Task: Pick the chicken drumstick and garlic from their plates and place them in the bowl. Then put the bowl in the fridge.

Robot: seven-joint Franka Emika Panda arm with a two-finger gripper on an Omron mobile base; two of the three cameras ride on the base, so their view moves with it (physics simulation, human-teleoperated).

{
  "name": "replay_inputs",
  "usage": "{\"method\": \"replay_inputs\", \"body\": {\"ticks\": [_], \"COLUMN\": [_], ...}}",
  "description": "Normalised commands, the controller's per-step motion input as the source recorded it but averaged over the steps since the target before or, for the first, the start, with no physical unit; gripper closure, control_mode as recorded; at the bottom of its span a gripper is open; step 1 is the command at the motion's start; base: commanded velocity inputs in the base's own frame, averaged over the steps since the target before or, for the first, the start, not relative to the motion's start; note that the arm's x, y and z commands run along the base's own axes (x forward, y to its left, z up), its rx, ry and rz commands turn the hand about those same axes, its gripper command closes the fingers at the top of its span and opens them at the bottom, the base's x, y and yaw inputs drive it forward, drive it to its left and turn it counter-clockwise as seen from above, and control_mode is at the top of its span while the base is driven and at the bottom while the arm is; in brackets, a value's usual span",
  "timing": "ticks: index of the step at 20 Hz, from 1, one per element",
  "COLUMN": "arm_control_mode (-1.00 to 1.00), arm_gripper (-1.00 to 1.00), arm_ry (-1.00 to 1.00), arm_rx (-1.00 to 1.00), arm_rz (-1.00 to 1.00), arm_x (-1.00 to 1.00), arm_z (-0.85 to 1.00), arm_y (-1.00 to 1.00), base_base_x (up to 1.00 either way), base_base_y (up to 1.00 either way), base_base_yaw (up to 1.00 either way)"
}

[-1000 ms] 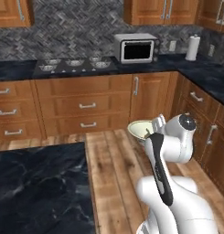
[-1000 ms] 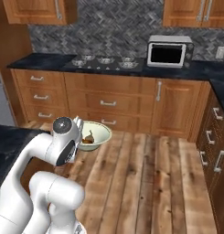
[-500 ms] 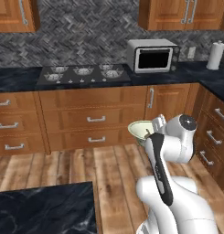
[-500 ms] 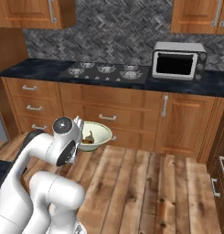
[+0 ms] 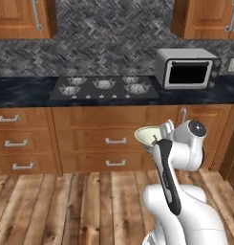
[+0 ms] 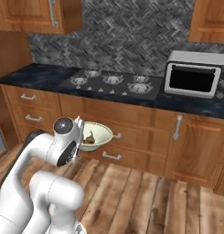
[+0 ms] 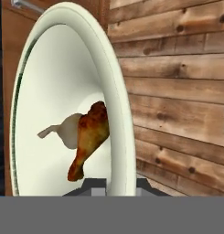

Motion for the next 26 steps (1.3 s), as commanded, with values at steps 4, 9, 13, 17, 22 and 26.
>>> {"method": "replay_inputs", "body": {"ticks": [4,9,13,17,22,26], "arm_control_mode": [1.00,1.00,1.00,1.00,1.00,1.00], "arm_gripper": [1.00,1.00,1.00,1.00,1.00,1.00], "arm_ry": [0.00,0.00,0.00,0.00,0.00,0.00], "arm_rx": [0.00,0.00,0.00,0.00,0.00,0.00], "arm_rz": [0.00,0.00,0.00,0.00,0.00,0.00], "arm_x": [0.00,0.00,0.00,0.00,0.00,0.00], "arm_z": [0.00,0.00,0.00,0.00,0.00,0.00], "arm_y": [0.00,0.00,0.00,0.00,0.00,0.00], "base_base_x": [0.76,0.59,0.54,0.57,0.65,0.72], "base_base_y": [-0.04,-0.09,-0.06,-0.01,0.00,0.00], "base_base_yaw": [0.43,0.65,0.70,0.66,0.59,0.53]}}
